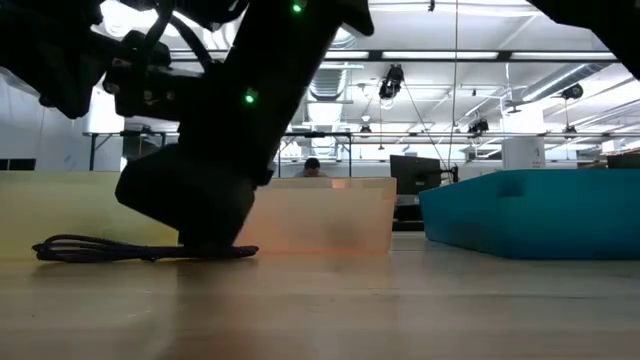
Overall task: Pick and place items into bin
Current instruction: Put the violet patterned charger cable into the yellow bin
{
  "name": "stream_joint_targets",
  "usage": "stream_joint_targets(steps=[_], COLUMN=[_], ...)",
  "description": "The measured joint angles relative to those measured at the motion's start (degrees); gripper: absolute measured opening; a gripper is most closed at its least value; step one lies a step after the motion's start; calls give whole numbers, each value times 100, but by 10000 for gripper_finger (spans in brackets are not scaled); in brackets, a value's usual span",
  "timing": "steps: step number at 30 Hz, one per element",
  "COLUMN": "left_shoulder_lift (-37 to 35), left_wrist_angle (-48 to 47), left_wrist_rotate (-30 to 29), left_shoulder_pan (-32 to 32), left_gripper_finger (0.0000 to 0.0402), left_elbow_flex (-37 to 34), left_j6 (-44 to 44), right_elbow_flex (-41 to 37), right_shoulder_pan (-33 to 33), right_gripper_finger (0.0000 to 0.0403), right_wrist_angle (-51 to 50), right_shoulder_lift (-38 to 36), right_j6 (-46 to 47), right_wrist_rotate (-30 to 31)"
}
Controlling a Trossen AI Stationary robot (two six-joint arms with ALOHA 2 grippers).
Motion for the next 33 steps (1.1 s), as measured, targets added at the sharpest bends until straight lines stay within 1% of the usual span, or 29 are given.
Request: stream_joint_targets(steps=[5,7,9,11,13,14,15,17,18,19,20,22,24,25,28,33], left_shoulder_lift=[-7,-13,-13,-13,-13,-13,-13,-13,-15,-17,-22,-22,-24,-24,-44,-86], left_wrist_angle=[-2,-2,-2,-2,0,-2,-3,17,18,24,32,61,69,67,68,53], left_wrist_rotate=[0,0,0,0,0,0,0,0,0,0,0,2,4,4,4,4], left_shoulder_pan=[0,0,0,0,0,0,0,-2,-2,-4,-4,-4,-4,-4,-4,-4], left_gripper_finger=[0,0,0,0,0,0,0,0,0,0,0,0,0,0,0,0], left_elbow_flex=[0,0,0,0,0,0,5,9,9,9,9,9,9,9,9,13], left_j6=[1,2,9,11,11,10,9,9,9,9,9,9,8,7,5,-13], right_elbow_flex=[-99,1,124,301,577,749,929,1276,1369,1349,1298,1245,1217,1193,1149,1196], right_shoulder_pan=[29,76,153,267,388,440,499,604,622,631,628,560,475,451,403,345], right_gripper_finger=[13,13,13,13,13,13,13,13,13,13,14,20,37,49,95,176], right_wrist_angle=[10,-120,-184,-353,-715,-956,-1199,-1554,-1564,-1429,-1196,-856,-641,-602,-382,-256], right_shoulder_lift=[-20,-20,-20,-20,-20,-20,-20,-24,-44,-114,-178,-200,-71,14,249,333], right_j6=[-46,-62,-22,141,410,589,787,1277,1538,1774,2016,2568,3049,3114,3061,2850], right_wrist_rotate=[-255,-352,-583,-788,-850,-805,-636,-147,2,-15,-277,-1002,-1453,-1505,-1465,-1481])
